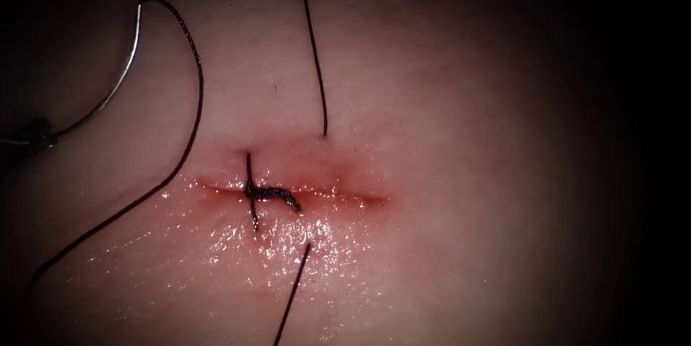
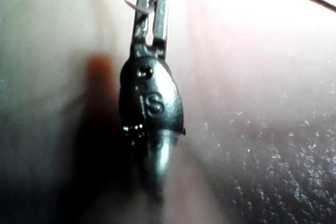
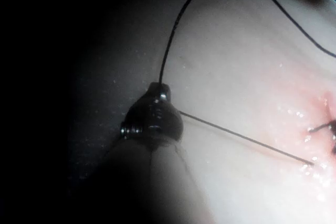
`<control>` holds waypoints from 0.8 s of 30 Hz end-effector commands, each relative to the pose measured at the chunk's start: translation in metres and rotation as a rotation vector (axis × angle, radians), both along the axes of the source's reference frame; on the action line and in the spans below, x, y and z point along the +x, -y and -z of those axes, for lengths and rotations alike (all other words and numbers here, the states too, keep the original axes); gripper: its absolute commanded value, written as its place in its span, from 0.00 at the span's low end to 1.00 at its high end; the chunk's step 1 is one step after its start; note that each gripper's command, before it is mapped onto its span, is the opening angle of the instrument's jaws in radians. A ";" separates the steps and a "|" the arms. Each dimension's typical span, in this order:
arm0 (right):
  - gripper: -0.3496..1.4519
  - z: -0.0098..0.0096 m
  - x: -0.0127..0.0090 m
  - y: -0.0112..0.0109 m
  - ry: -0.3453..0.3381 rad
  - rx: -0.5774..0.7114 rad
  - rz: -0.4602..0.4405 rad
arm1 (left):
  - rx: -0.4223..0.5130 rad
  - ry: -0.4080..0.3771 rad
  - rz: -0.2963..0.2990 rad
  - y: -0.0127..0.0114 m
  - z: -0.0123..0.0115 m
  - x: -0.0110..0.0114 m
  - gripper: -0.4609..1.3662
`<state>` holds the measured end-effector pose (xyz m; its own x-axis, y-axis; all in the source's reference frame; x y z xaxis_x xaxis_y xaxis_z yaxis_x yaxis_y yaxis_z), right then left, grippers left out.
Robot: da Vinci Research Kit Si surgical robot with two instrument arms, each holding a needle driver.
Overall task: Wound Closure
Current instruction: Pull the suture through the cut until a short length is left
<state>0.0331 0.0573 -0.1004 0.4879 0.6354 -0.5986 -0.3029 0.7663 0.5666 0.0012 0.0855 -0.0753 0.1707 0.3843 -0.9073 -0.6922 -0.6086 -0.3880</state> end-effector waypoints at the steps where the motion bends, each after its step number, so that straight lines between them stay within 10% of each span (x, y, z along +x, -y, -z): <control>1: 0.00 0.0005 0.0004 0.0005 0.001 0.002 0.004 | 0.000 0.001 -0.003 0.0000 0.0000 0.0000 0.06; 6: 0.00 0.0026 0.0024 0.0034 -0.006 0.032 0.026 | 0.000 0.001 -0.003 0.0000 0.0000 0.0000 0.06; 12: 0.00 0.0024 0.0027 0.0019 -0.050 -0.078 0.021 | -0.003 -0.003 -0.004 -0.0002 0.0001 0.0000 0.06; 16: 0.73 0.0012 0.0017 0.0002 -0.077 -0.185 0.024 | -0.015 -0.002 -0.002 -0.0005 0.0004 -0.0002 0.06; 24: 0.86 0.0006 -0.0019 -0.0023 -0.102 -0.242 0.032 | -0.024 -0.006 -0.001 -0.0013 0.0004 -0.0003 0.06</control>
<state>0.0311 0.0597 -0.1009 0.4352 0.4537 -0.7777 -0.2344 0.8911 0.3886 0.0009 0.0868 -0.0758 0.1654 0.3638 -0.9167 -0.6961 -0.6153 -0.3698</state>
